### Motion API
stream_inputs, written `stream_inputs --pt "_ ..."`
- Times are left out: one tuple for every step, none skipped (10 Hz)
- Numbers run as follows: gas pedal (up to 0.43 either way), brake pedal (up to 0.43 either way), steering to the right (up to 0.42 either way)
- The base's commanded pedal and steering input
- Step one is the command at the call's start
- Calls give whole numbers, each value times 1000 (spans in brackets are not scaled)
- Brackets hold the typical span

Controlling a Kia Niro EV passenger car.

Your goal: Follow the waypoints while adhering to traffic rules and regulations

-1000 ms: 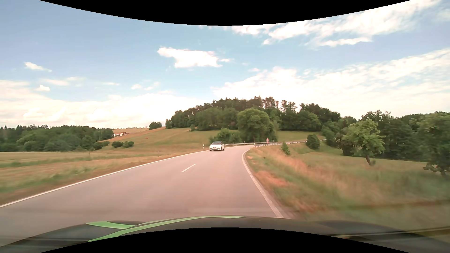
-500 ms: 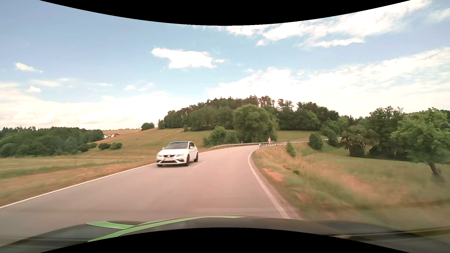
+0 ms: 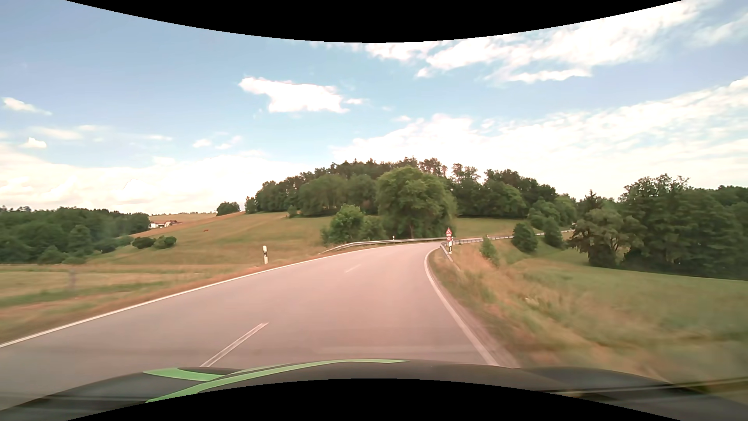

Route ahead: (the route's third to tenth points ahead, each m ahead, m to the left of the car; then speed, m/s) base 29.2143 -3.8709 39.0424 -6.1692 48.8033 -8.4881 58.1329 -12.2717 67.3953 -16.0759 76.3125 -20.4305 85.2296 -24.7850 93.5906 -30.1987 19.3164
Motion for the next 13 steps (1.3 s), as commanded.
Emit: stream_inputs --pt "0 140 29" --pt "0 134 31" --pt "0 98 34" --pt "0 61 41" --pt "0 37 43" --pt "0 24 40" --pt "0 6 39" --pt "0 0 38" --pt "0 0 38" --pt "0 0 37" --pt "0 0 36" --pt "0 0 35" --pt "0 0 35"
